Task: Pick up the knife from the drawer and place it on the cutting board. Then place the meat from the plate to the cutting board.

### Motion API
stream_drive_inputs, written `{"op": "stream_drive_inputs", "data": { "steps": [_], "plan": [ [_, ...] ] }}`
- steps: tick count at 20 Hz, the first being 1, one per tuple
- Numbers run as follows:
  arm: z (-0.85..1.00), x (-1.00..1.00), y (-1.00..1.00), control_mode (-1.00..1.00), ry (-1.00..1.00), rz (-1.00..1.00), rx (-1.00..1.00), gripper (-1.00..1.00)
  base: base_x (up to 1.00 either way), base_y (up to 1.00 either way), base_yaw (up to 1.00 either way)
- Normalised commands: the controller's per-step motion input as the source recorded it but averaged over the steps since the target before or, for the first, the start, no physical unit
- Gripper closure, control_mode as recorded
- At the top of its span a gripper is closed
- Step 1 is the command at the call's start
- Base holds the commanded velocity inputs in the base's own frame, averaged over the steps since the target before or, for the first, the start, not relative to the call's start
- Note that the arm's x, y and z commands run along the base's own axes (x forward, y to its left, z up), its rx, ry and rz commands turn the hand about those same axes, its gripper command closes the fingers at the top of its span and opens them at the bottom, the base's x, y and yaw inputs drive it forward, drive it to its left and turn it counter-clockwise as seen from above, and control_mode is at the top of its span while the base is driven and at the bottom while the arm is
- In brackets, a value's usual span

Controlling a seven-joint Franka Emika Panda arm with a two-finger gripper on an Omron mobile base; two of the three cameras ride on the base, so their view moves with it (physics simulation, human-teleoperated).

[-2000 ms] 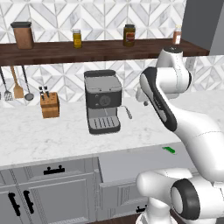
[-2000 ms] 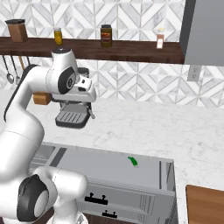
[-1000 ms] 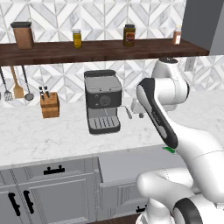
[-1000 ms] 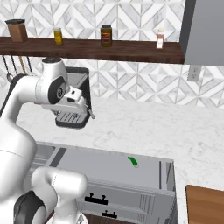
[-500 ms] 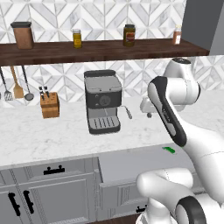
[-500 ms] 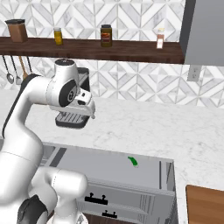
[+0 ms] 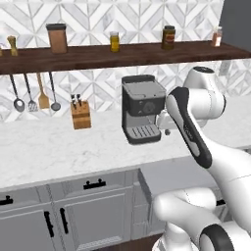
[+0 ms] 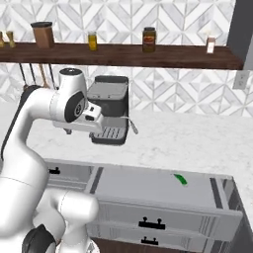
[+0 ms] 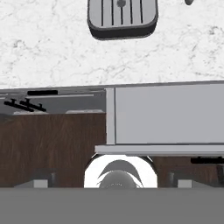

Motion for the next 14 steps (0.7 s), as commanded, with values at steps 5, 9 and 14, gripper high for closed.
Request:
{"op": "stream_drive_inputs", "data": {
  "steps": [5, 9, 14],
  "plan": [
    [0.0, 0.0, 0.0, 1.0, 0.0, 0.0, 0.0, -1.0, 0.0, 0.66, -0.78],
    [0.0, 0.0, 0.0, 1.0, 0.0, 0.0, 0.0, -1.0, -0.01, 0.22, -0.95],
    [0.0, 0.0, 0.0, 1.0, 0.0, 0.0, 0.0, -1.0, 0.0, 0.17, -0.97]
  ]
}}
